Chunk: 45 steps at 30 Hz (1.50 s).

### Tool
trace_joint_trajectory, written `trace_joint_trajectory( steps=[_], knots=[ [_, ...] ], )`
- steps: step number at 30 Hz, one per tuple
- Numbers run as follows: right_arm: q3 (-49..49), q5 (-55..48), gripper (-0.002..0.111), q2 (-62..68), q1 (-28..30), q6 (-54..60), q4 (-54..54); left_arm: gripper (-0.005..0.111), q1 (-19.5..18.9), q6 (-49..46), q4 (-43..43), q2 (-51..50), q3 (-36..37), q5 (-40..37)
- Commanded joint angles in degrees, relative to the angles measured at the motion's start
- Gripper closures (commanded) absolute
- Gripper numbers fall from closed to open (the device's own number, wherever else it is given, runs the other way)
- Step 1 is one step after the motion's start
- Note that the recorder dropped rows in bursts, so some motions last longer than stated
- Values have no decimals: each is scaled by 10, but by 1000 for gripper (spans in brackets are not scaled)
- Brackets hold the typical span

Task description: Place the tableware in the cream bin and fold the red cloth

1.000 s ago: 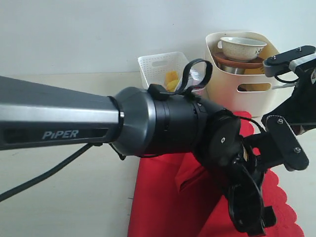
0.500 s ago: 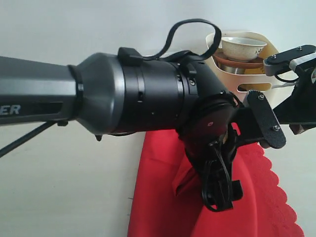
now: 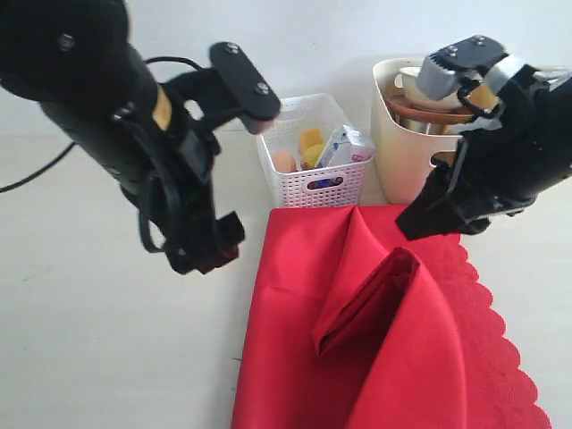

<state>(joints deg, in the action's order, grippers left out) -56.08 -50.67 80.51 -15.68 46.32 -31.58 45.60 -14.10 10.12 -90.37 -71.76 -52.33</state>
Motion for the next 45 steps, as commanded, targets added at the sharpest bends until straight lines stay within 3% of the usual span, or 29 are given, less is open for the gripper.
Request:
trace_joint_trajectory(
  steps=[1, 9, 15, 30, 33, 40, 45],
  knots=[
    [20, -2, 50, 0, -93, 117, 11, 14, -42, -46, -64, 101, 39, 40],
    [28, 59, 49, 15, -198, 126, 200, 14, -67, -51, -68, 230, 78, 140],
    [26, 111, 36, 61, -250, 93, 283, 14, -68, -51, -68, 286, 106, 205],
    [24, 193, 36, 210, -260, -33, 468, 14, -68, -34, -71, 323, 132, 247],
    [24, 206, 46, 218, -260, -46, 471, 14, -68, -34, -72, 323, 132, 247],
    [23, 202, 105, 207, -259, -138, 497, 14, -68, -34, -72, 323, 132, 240],
    [23, 191, 108, 162, -256, -303, 570, 14, -68, -34, -77, 323, 132, 231]
  ],
)
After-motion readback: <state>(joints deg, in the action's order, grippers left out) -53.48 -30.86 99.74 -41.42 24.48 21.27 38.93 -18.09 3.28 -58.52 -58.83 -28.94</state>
